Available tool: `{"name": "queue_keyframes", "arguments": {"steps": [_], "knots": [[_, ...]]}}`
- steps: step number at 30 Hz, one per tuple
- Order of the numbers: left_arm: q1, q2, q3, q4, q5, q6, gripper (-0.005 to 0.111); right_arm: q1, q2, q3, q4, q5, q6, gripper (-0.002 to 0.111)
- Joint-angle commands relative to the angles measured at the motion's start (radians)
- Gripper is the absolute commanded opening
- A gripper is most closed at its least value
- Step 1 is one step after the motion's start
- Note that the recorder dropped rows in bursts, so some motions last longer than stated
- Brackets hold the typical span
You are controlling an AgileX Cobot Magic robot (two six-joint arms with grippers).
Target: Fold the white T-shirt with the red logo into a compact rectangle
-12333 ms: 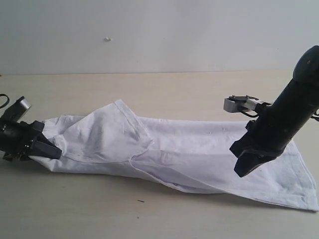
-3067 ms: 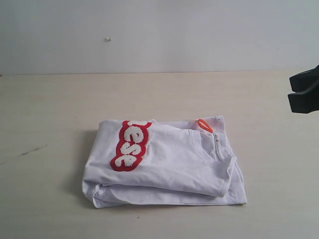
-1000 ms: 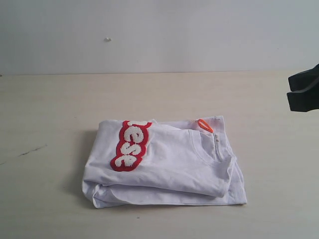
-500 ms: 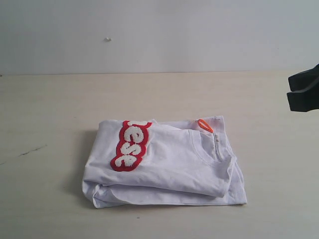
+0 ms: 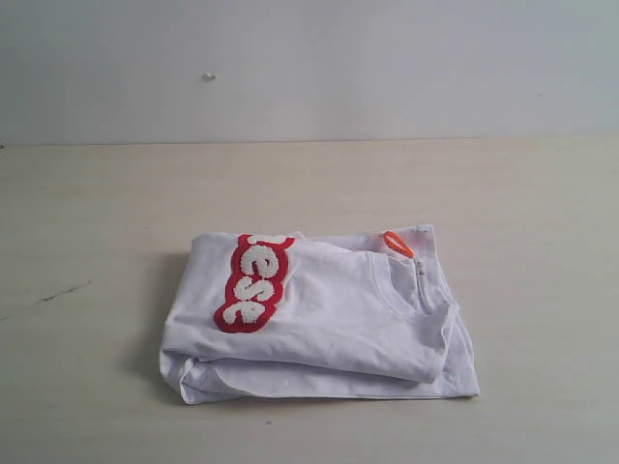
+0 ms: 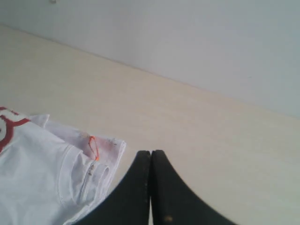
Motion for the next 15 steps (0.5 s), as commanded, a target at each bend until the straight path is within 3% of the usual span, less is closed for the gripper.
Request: {"name": "queue_keyframes", "arguments": {"steps": [1,9,15], "knots": [[0.003,-0.007,0.003,-0.004,-0.005,-0.008,0.036,-0.071,-0.080,0.003,0.004,-0.006,0.005,0.000],[0.003,-0.007,0.003,-0.004,-0.005,-0.008,0.036,-0.182,-0.181,0.013,0.004,0.004,0.005,0.000],[0.003,-0.007,0.003,-0.004,-0.005,-0.008,0.036,-0.198,-0.240,0.104,0.004,-0.034,0.005,0.000]]}}
